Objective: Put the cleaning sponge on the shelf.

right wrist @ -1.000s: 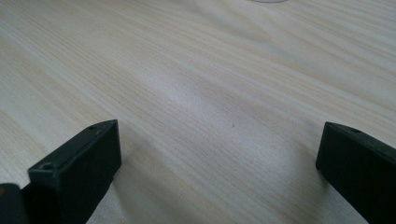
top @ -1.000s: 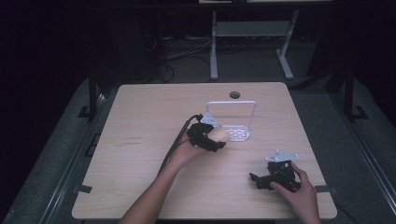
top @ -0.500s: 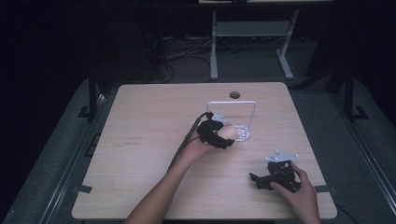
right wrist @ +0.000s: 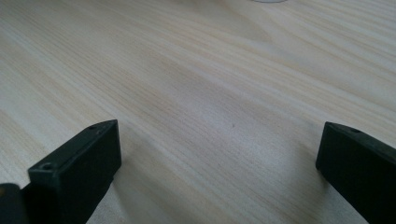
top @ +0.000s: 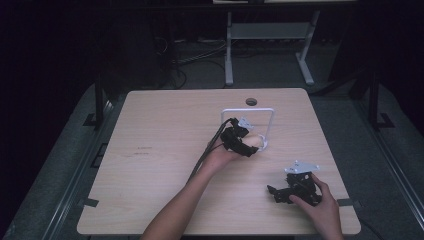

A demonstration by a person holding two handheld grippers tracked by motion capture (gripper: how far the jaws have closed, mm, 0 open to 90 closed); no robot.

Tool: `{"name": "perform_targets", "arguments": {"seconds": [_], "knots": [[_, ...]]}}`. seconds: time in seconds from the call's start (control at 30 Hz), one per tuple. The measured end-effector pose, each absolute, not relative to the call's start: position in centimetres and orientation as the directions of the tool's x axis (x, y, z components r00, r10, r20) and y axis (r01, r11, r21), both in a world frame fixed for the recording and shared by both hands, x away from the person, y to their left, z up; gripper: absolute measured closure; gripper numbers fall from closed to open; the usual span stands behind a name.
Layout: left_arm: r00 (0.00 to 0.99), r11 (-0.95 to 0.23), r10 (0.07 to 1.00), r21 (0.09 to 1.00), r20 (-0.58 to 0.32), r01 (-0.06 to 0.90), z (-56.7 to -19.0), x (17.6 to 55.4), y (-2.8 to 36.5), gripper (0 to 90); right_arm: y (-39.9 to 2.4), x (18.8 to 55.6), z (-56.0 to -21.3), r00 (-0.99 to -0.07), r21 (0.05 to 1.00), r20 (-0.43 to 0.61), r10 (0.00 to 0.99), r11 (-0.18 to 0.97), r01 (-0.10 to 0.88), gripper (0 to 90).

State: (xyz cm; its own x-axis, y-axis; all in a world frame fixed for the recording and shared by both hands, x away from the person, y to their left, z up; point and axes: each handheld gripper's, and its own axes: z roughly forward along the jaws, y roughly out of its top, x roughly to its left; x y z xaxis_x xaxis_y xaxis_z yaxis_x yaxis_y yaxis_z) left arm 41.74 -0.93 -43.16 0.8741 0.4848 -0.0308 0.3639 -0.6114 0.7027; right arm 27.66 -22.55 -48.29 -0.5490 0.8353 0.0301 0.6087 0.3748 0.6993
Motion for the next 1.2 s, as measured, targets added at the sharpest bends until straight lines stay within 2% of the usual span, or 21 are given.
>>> {"name": "perform_targets", "arguments": {"seconds": [0.2, 0.37, 1.2], "knots": [[0.861, -0.611, 0.507, 0.693, -0.028, 0.382, -43.8, 42.5, -1.6, 27.7, -22.6, 27.7, -48.3, -0.549, 0.7, 0.029, 0.835, 0.375, 0.608, 0.0], [0.862, -0.635, 0.506, 0.681, 0.013, 0.363, -44.0, 42.9, -2.3, 27.6, -22.6, 27.7, -48.3, -0.55, 0.7, 0.031, 0.835, 0.375, 0.608, 0.0], [0.86, -0.656, 0.509, 0.658, 0.026, 0.369, -44.9, 43.8, -2.7, 25.6, -22.6, 27.7, -48.3, -0.55, 0.7, 0.029, 0.835, 0.376, 0.607, 0.0]]}}
